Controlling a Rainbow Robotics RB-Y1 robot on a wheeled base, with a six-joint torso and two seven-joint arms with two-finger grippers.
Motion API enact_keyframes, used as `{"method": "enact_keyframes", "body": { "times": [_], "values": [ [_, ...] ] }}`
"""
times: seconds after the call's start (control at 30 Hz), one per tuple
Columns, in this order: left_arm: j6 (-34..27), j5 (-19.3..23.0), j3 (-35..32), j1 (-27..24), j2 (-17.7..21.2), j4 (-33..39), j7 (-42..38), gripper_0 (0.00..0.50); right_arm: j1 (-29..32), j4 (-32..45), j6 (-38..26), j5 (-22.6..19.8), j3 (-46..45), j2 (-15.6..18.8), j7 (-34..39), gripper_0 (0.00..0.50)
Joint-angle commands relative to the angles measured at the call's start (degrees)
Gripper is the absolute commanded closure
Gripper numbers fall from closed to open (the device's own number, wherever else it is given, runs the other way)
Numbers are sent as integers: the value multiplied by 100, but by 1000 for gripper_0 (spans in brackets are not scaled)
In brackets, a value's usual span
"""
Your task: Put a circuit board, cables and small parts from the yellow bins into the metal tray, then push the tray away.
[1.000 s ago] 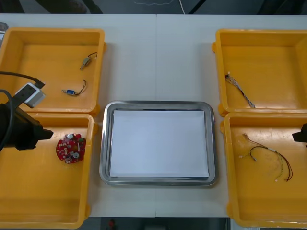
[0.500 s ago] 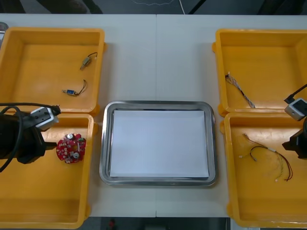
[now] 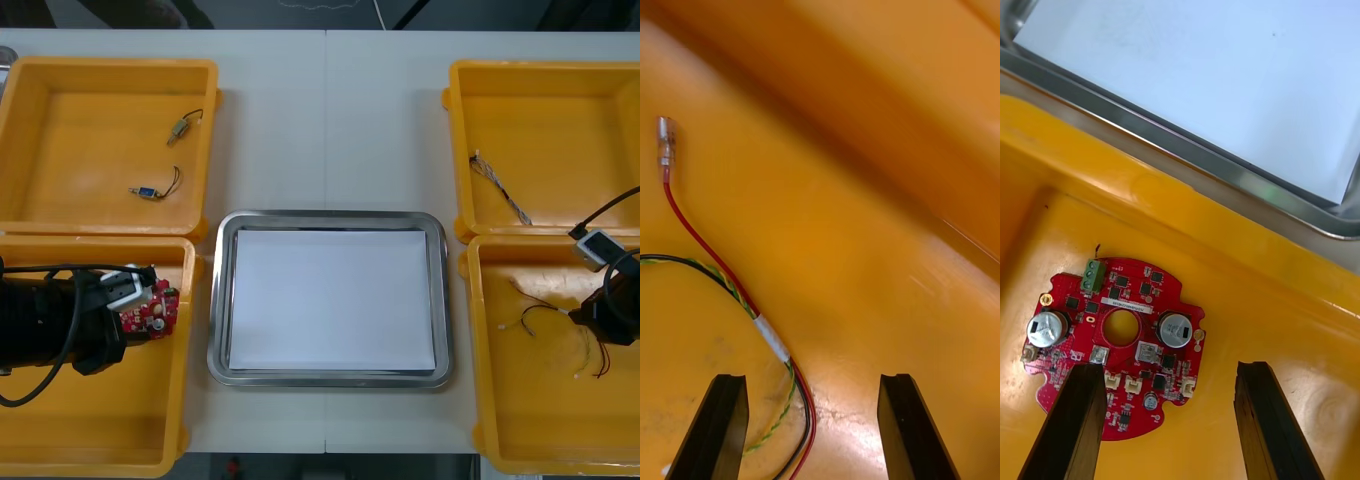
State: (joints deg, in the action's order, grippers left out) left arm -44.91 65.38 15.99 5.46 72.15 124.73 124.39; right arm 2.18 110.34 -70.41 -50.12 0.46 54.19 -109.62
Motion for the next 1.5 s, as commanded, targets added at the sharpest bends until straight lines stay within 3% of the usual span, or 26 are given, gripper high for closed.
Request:
{"method": "enact_keyframes", "body": {
  "times": [0.03,0.33,0.63,0.67,0.7,0.73,0.77,0.8,1.13,1.5],
  "values": [
    [175,124,158,-221,247,-107,946,0,2,-118,229,116,340,223,-104,0],
    [448,159,862,-731,159,-432,990,0,-16,-452,607,90,648,232,-113,0],
    [448,159,1064,-889,141,-555,990,0,-42,-514,704,46,789,232,-130,0],
    [448,159,1134,-951,132,-590,990,0,-42,-514,704,37,806,223,-130,29],
    [457,159,1204,-1012,97,-643,990,0,-42,-514,704,28,815,223,-130,169],
    [457,168,1231,-1039,88,-669,990,0,-42,-514,704,28,815,223,-121,246],
    [466,159,1283,-1074,71,-713,990,0,-42,-514,704,20,815,223,-104,389],
    [509,168,1327,-1100,44,-748,990,0,-42,-514,704,11,815,223,-104,500],
    [527,256,1521,-1250,44,-819,990,0,-69,-356,555,-60,604,232,-69,500],
    [606,309,1855,-1566,-96,-1074,990,0,-121,769,-1045,-235,-741,223,2,500]
  ]
}}
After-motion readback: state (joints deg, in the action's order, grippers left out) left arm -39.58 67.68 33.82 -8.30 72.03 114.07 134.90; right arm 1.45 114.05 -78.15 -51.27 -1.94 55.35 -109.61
